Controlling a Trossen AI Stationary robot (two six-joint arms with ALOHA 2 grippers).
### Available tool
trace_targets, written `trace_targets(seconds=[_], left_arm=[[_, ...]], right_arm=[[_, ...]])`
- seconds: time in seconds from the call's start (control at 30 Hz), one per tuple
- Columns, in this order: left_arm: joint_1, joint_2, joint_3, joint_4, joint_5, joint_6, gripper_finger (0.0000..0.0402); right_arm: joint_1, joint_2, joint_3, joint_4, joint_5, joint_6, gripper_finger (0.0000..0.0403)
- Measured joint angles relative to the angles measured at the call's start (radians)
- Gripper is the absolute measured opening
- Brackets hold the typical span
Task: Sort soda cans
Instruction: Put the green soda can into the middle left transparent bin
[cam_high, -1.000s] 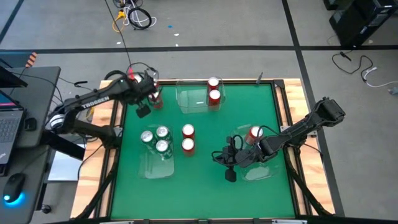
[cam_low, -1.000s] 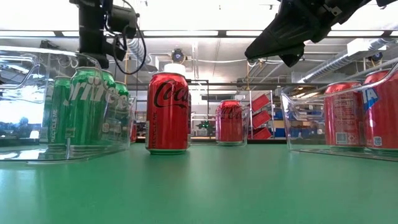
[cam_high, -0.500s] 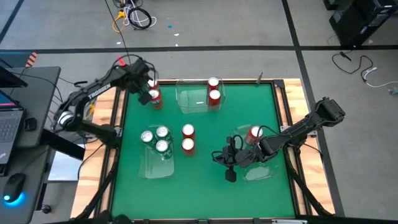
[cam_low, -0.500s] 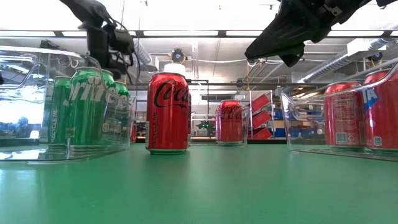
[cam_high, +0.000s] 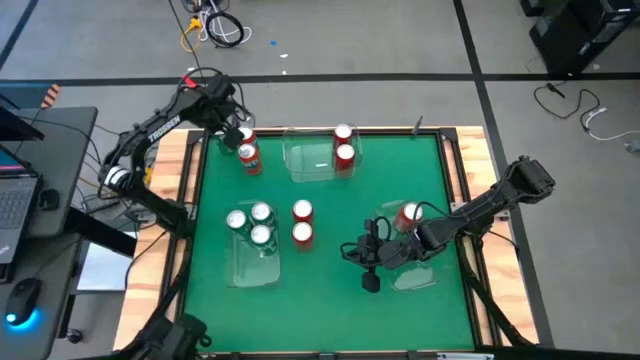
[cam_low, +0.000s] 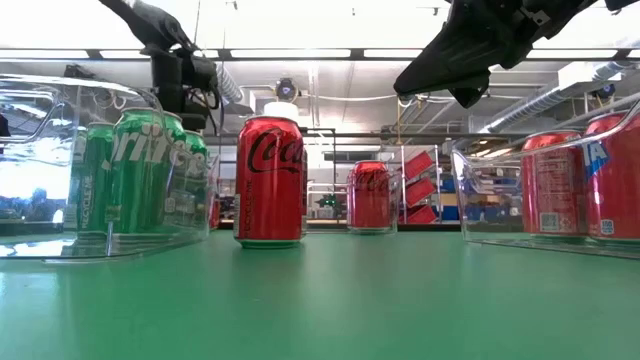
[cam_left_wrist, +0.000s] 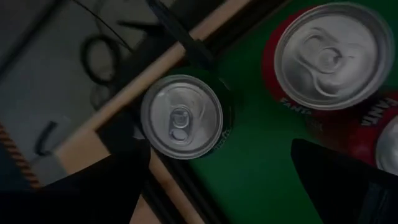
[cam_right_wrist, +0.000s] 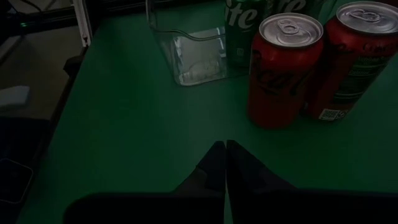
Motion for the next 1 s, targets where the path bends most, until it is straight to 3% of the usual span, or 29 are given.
trace_targets(seconds=[0.13, 0.33, 1.0], left_arm=[[0.032, 0.071, 0.034, -0.025, 0.054, -0.018, 0.0392], [0.038, 0.143, 0.072, -0.027, 0.011, -0.020, 0.0392], [0.053, 0.148, 0.143, -0.040, -0.003, -0.046, 0.0392]], right_arm=[[0.000, 0.000, 0.000, 0.000, 0.000, 0.000, 0.0001], [0.000, 0.000, 0.000, 0.000, -0.001, 0.000, 0.0001], [0.000, 0.000, 0.000, -0.001, -0.013, 0.015, 0.0002]])
